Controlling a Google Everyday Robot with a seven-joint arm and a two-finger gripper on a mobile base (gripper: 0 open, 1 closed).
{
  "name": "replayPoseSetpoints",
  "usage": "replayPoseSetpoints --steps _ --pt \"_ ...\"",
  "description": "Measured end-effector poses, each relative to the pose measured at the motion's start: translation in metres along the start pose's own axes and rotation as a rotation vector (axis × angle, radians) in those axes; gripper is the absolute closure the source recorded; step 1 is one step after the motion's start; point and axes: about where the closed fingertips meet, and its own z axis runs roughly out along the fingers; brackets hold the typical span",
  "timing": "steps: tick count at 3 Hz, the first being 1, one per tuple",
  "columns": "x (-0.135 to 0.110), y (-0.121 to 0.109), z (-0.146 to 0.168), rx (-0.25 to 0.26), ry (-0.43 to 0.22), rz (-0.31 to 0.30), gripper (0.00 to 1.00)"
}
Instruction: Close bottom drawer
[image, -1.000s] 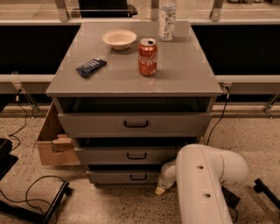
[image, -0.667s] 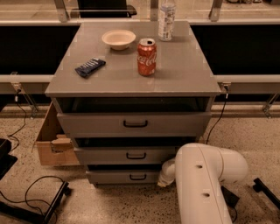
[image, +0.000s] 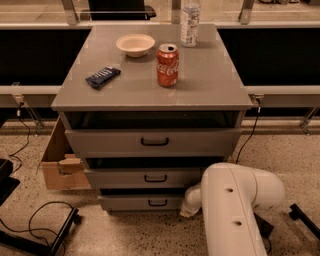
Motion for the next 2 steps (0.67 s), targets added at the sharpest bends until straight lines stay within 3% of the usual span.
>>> replayPoseSetpoints --steps 1,2 --pt "0.005 0.023 -0.027 -0.01 -0.026 -0.026 1.0" --pt "0.021 0.028 -0.084 0.037 -0.019 -0.078 1.0"
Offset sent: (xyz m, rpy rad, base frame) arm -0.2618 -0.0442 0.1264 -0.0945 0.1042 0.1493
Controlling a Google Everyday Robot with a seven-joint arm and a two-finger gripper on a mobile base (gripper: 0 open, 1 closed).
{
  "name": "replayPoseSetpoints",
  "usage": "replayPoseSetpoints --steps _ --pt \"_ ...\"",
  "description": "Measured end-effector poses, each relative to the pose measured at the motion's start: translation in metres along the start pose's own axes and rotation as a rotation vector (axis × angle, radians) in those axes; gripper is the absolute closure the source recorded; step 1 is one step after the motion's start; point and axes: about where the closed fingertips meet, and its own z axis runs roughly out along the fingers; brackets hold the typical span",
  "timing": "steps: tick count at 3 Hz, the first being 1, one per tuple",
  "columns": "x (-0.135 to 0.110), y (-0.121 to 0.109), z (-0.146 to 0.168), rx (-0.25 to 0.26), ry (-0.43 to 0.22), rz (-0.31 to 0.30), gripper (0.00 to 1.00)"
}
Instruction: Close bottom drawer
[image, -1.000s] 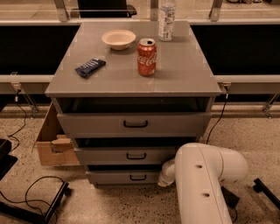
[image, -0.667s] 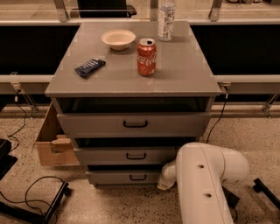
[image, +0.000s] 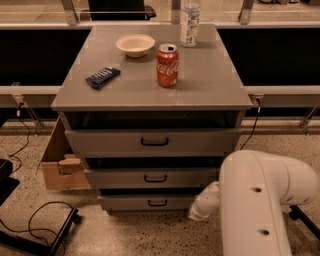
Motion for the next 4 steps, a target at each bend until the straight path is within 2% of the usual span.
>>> replayPoseSetpoints --steps 1,2,3,4 --pt "0.028 0.006 -0.065 0.036 0.05 -0.008 1.0" --pt "0.076 0.035 -0.141 0.067 0.152 0.029 1.0" --pt "0.11 0.079 -0.215 0.134 0.217 0.079 1.0" --pt "0.131 0.124 -0.283 0.245 0.246 0.095 1.0"
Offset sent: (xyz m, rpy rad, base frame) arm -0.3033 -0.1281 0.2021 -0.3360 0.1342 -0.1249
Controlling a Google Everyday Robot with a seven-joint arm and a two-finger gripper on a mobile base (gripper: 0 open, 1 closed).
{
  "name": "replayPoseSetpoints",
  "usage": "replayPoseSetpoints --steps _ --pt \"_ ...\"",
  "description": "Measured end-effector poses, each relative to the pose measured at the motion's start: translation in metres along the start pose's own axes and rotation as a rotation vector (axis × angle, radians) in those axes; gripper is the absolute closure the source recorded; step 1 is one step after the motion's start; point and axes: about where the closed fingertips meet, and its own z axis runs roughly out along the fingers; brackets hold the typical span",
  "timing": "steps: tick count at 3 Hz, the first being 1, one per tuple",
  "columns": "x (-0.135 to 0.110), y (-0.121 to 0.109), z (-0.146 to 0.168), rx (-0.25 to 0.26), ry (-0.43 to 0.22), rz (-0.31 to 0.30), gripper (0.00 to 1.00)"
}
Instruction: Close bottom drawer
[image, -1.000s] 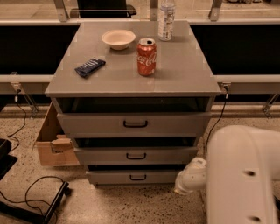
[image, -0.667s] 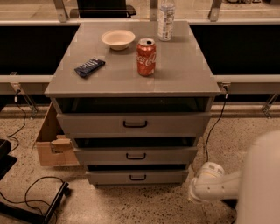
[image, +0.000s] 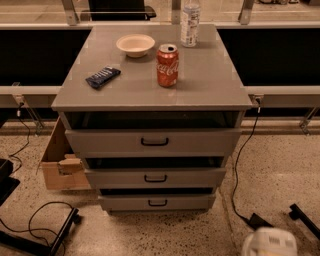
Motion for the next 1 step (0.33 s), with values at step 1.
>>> replayPoseSetpoints --steps 1 --pt "0.039 0.0445 -0.0489 0.106 0.035 -0.013 0.81"
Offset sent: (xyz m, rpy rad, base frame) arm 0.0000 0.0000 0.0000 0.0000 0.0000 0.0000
